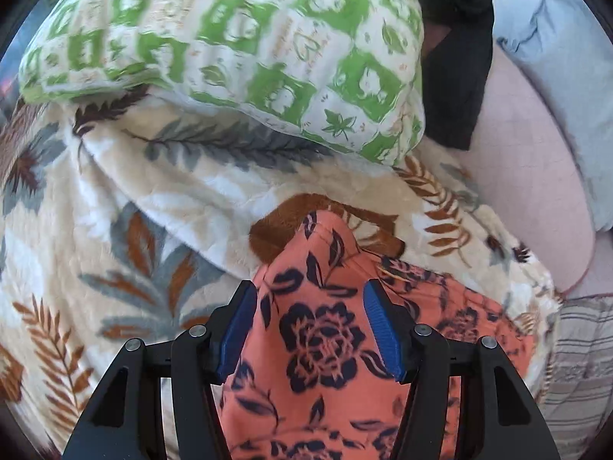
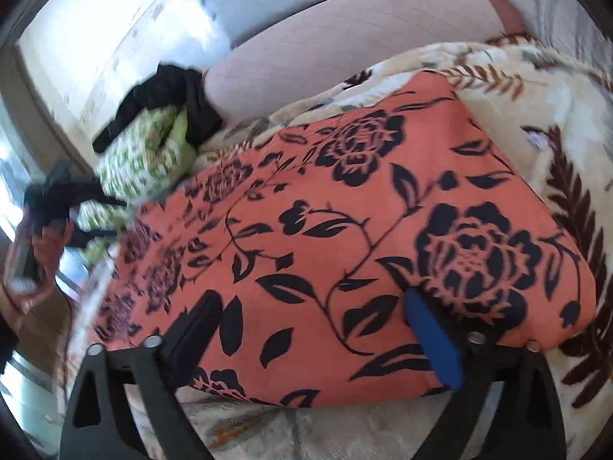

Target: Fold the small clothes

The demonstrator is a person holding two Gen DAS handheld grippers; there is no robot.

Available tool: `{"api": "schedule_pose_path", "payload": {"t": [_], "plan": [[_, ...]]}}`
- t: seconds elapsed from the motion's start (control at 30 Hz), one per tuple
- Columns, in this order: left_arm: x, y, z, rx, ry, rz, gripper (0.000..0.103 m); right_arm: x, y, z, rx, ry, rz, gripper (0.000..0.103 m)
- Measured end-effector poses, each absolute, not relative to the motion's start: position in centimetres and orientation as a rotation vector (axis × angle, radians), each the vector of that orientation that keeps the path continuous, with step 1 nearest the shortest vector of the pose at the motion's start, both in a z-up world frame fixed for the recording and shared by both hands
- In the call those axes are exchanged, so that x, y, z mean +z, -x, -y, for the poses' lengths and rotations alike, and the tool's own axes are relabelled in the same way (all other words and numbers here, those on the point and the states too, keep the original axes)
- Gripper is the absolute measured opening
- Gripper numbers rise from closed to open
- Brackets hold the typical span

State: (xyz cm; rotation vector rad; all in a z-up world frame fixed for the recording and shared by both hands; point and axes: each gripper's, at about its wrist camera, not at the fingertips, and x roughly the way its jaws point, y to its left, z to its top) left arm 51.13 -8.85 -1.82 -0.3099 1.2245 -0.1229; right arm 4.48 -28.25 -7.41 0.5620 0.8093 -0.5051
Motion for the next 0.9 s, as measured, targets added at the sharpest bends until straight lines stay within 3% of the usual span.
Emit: {"api": "schedule_pose_path", "payload": {"t": [0.13, 0.17, 0.2, 0.23, 0.4, 0.53, 0.7, 0.77, 0.8, 0.83, 0.9], "plan": [[-4.5, -53.5, 10.6, -0.125, 0.269, -1.243, 0.056, -7.9, -6.4, 26.9, -0.556, -0.456, -0.888, 0.103], [-5.3, -54.0, 11.1, -0.128, 0.269, -1.248, 0.05, -7.8, -6.2, 27.0, -0.556, -0.46, -0.888, 0.103], [-5.7, -54.4, 11.3, -0.14, 0.269, -1.251, 0.037, -7.8, -6.1, 27.1, -0.553, -0.471, -0.879, 0.103], [-6.1, -54.6, 11.5, -0.151, 0.262, -1.261, 0.004, -7.9, -5.9, 27.2, -0.55, -0.487, -0.869, 0.103], [-5.1, -55.5, 11.0, -0.107, 0.27, -1.134, 0.004, -7.8, -5.7, 27.8, -0.538, -0.544, -0.82, 0.103], [-8.9, -56.4, 10.8, 0.021, 0.166, -1.26, 0.007, -7.8, -6.0, 27.7, -0.544, -0.538, -0.825, 0.103], [-7.2, -54.5, 8.2, -0.082, 0.399, -1.254, 0.013, -7.1, -5.9, 27.8, -0.545, -0.546, -0.815, 0.1], [-6.2, -53.0, 7.1, -0.147, 0.46, -1.252, 0.028, -5.5, -5.1, 27.7, -0.579, -0.532, -0.735, 0.091], [-5.6, -51.6, 6.7, -0.187, 0.476, -1.238, 0.033, -4.5, -4.7, 27.7, -0.593, -0.508, -0.688, 0.092], [-5.3, -50.2, 6.7, -0.232, 0.474, -1.218, 0.045, -3.8, -4.4, 27.8, -0.62, -0.483, -0.661, 0.092], [-5.8, -48.0, 7.1, -0.256, 0.412, -1.213, 0.05, -3.9, -4.0, 28.9, -0.693, -0.484, -0.679, 0.093]]}}
